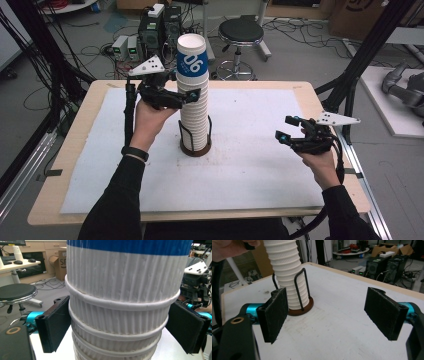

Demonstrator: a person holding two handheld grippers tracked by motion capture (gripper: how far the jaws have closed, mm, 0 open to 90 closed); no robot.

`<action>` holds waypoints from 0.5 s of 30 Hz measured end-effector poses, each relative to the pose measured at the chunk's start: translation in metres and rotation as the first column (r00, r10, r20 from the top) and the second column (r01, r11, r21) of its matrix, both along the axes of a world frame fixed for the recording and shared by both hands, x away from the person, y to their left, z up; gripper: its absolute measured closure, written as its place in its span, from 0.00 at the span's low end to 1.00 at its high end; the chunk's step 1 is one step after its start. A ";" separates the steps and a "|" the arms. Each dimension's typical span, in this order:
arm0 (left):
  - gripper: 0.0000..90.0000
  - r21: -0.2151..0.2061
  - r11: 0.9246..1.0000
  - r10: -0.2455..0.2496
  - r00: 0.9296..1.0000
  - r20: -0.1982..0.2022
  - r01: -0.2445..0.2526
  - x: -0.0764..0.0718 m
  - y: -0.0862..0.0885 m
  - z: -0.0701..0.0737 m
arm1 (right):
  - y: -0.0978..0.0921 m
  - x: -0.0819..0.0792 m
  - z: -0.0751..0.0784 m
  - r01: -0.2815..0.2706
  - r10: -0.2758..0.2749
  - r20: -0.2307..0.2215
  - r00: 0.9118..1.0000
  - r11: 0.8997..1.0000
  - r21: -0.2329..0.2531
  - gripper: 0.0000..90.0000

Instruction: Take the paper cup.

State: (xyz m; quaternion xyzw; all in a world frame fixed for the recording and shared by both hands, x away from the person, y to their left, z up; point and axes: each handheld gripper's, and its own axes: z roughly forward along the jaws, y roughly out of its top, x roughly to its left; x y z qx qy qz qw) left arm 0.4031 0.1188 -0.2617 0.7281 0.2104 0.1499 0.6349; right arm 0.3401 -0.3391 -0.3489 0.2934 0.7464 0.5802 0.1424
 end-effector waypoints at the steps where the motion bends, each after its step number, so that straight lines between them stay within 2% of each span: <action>1: 0.13 -0.001 1.000 0.001 1.000 0.001 -0.001 0.000 0.000 0.000 | 0.002 0.000 0.003 -0.009 0.009 0.008 1.000 1.000 0.001 0.22; 6: 0.13 -0.002 1.000 -0.001 1.000 -0.002 0.001 0.000 0.000 0.000 | 0.007 0.003 0.013 -0.031 0.031 0.020 0.999 1.000 0.004 0.22; 8: 0.13 -0.003 1.000 -0.001 1.000 -0.002 0.001 0.000 0.000 0.000 | 0.011 0.005 0.025 -0.048 0.047 0.030 0.998 0.999 0.010 0.22; 9: 0.13 -0.003 1.000 -0.001 1.000 -0.001 0.001 0.000 0.000 0.000 | 0.011 0.005 0.025 -0.048 0.047 0.030 0.998 0.999 0.010 0.22; 10: 0.13 -0.004 1.000 -0.002 1.000 -0.001 0.002 0.001 0.000 0.000 | 0.013 0.007 0.033 -0.055 0.055 0.040 0.998 0.998 0.008 0.22; 11: 0.13 -0.004 1.000 -0.002 1.000 -0.001 0.002 0.001 0.000 0.000 | 0.013 0.007 0.033 -0.055 0.055 0.040 0.998 0.998 0.008 0.22; 12: 0.13 -0.004 1.000 -0.003 1.000 0.000 0.003 0.001 0.000 0.000 | 0.015 0.009 0.042 -0.061 0.060 0.052 0.997 0.998 0.006 0.22; 15: 0.13 -0.004 1.000 -0.004 1.000 -0.001 0.004 0.001 0.000 -0.001 | 0.018 0.011 0.050 -0.070 0.069 0.057 0.996 0.997 0.010 0.22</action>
